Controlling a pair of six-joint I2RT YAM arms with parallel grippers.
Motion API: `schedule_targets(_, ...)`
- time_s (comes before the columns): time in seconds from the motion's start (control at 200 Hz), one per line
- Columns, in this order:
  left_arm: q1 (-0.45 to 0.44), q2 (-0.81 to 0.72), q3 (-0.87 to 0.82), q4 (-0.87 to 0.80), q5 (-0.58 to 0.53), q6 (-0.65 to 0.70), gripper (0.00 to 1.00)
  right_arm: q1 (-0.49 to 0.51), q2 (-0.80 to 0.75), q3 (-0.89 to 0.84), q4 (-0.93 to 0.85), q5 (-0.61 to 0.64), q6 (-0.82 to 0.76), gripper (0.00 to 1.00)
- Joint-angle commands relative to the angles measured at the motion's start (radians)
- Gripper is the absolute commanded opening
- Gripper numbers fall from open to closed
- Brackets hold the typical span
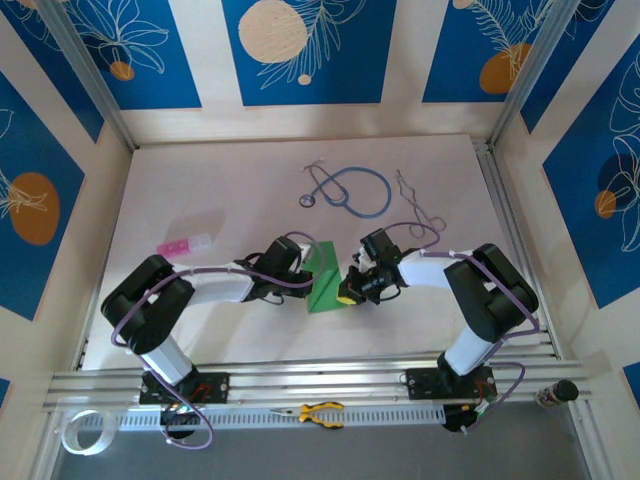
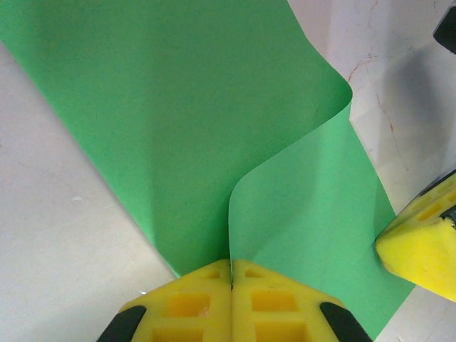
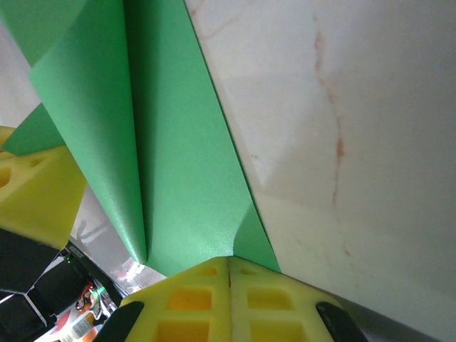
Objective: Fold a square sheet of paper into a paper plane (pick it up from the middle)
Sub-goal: Fold the triangle a second time at the center of the table.
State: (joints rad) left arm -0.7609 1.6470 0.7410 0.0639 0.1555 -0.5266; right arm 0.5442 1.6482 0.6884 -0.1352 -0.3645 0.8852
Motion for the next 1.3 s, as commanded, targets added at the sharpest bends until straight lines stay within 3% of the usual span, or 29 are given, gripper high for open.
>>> schedule_targets(0.0, 0.012, 0.025, -0.006, -0.012, -0.004, -0.016, 0.0, 0.014, 0.044, -0.006, -0.086, 0.058, 0.014, 0.05)
schedule_targets(0.555, 0.012, 0.049, -0.019, 0.008, 0.032, -0.014, 0.0, 0.004, -0.058, 0.023, -0.043, 0.029, 0.023, 0.08)
schedule_targets(0.695, 0.012, 0.044, -0.027, 0.013, 0.03, -0.016, 0.0, -0.021, -0.106, 0.014, 0.054, -0.019, 0.044, 0.07)
schedule_targets(0.825, 0.011, 0.049, -0.025, 0.013, 0.033, -0.016, 0.0, -0.012, -0.068, 0.034, 0.152, -0.087, 0.079, 0.0)
schedule_targets(1.296, 0.011, 0.049, -0.016, 0.007, 0.039, -0.011, 0.0, 0.016, 0.067, 0.11, 0.168, -0.097, 0.094, 0.0)
